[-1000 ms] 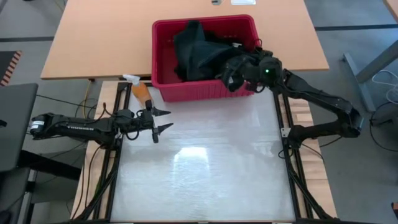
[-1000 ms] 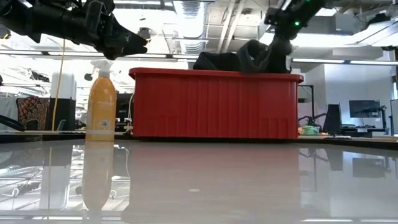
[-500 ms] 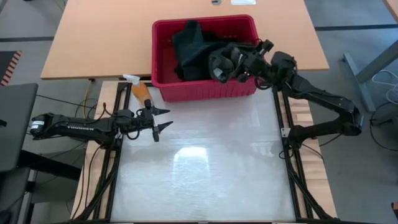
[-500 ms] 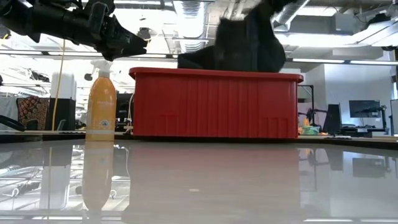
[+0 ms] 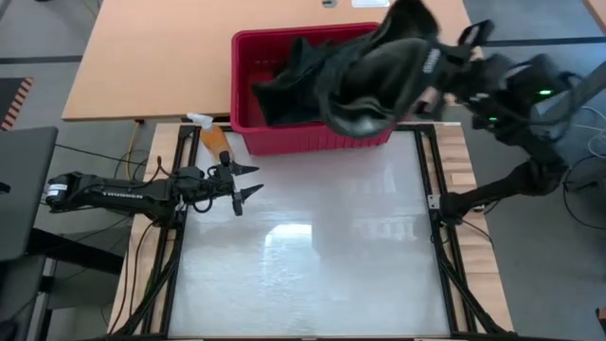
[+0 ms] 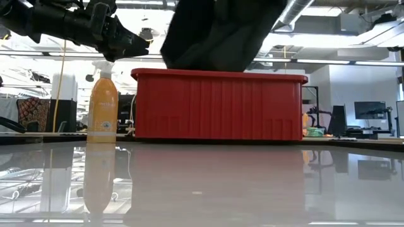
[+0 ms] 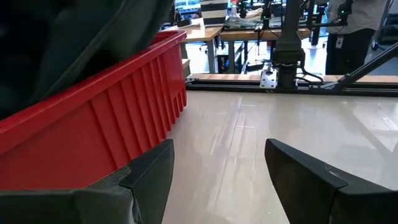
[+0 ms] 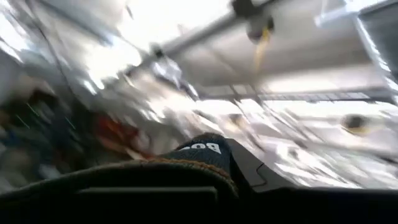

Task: Fold Laundry from Bin
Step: Remove the dark blue pants from the red bin

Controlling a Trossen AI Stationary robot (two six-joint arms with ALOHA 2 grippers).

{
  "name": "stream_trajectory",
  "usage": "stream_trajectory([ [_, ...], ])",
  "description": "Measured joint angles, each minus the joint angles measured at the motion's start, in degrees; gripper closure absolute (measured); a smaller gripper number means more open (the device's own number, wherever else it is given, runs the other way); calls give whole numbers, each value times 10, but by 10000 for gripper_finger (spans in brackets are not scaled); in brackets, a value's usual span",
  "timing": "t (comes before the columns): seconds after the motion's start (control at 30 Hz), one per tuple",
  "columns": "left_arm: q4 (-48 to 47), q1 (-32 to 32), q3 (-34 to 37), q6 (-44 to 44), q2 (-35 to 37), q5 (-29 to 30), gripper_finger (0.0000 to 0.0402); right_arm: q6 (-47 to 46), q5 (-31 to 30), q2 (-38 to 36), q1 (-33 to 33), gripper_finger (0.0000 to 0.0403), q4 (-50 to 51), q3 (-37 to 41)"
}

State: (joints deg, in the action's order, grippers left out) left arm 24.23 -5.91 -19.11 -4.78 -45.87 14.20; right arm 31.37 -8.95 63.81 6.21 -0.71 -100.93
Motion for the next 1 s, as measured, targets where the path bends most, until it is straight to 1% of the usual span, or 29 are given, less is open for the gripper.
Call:
stream_trajectory([
  [0.1, 0, 0, 0, -1, 0, 0, 158, -45, 36, 0, -52, 377, 3, -30],
  [0.2, 0, 0, 0, -1, 0, 0, 158, -85, 74, 0, -94, 371, 47, -46],
  [0.3, 0, 0, 0, -1, 0, 0, 158, -108, 95, -3, -126, 369, 132, -54],
  [0.4, 0, 0, 0, -1, 0, 0, 158, -125, 119, -1, -149, 373, 262, -53],
  [0.5, 0, 0, 0, 0, 0, 0, 159, -139, 158, 2, -167, 374, 402, -25],
  [0.53, 0, 0, 0, 0, 0, 0, 159, -147, 177, 3, -174, 374, 429, -4],
  [0.6, 0, 0, 0, 1, 0, 0, 158, -165, 206, 6, -190, 374, 437, 55],
  [0.63, 0, 0, 0, 5, 0, 0, 159, -170, 212, 6, -198, 375, 422, 88],
  [0.73, 0, 0, 0, 10, 0, 0, 159, -192, 214, 14, -218, 376, 326, 210],
  [0.83, 0, 0, 0, 14, 0, -1, 159, -217, 229, 25, -221, 376, 172, 326],
  [0.9, 1, 0, 0, 21, 0, -1, 159, -247, 251, 44, -220, 375, 59, 391],
  [1.0, 1, 0, 0, 24, 0, -2, 159, -299, 313, 91, -222, 375, -81, 457],
])
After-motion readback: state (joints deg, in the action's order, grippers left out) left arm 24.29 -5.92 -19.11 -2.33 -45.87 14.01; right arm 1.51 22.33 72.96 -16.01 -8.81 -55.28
